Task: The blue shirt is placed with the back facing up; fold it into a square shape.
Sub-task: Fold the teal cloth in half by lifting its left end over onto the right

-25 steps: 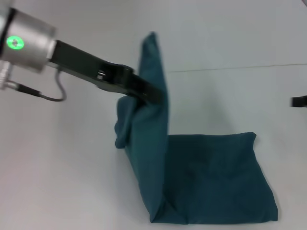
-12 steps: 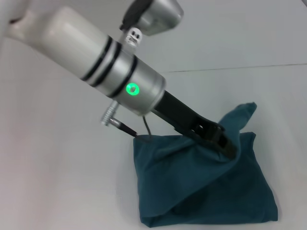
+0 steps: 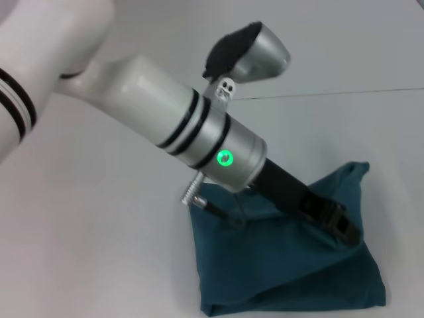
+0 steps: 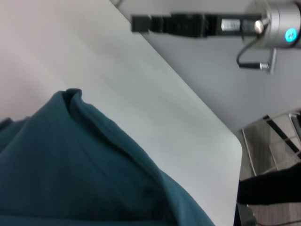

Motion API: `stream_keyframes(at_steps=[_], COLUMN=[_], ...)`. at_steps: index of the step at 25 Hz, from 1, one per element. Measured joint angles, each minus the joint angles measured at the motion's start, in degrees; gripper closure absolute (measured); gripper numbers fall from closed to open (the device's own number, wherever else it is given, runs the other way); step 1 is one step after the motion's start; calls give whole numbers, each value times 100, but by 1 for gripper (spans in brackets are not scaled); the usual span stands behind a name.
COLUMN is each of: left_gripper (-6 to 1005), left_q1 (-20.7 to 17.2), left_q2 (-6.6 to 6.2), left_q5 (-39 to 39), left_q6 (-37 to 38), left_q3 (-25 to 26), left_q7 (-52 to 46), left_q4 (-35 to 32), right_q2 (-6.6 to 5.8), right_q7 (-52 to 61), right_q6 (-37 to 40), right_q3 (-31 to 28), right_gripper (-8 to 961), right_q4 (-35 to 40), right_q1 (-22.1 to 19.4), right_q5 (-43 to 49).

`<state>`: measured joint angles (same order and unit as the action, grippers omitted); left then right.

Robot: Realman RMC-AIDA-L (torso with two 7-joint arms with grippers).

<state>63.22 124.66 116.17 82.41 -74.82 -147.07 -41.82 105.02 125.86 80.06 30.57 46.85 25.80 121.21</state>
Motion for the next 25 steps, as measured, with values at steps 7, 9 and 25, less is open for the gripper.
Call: stream_keyframes(at_steps=[7, 9, 25], left_gripper=[814, 807, 462], left_q1=[-177, -243, -471], left_q2=[5, 5, -53], left_q5=[-779, -969, -1438], left_q6=[-809, -977, -769], left_q3=[-1222, -1448, -1403], left_q7=[-4, 7, 36], left_q4=[119, 165, 161], right_q2=[0, -9, 15], right_q7=[-5, 6, 4], right_q6=[-14, -22, -149], right_q3=[-5, -6, 45], right_gripper=[954, 954, 953], right_q4=[0, 0, -4], right_q1=[40, 45, 171], right_q5=[-2, -2, 157])
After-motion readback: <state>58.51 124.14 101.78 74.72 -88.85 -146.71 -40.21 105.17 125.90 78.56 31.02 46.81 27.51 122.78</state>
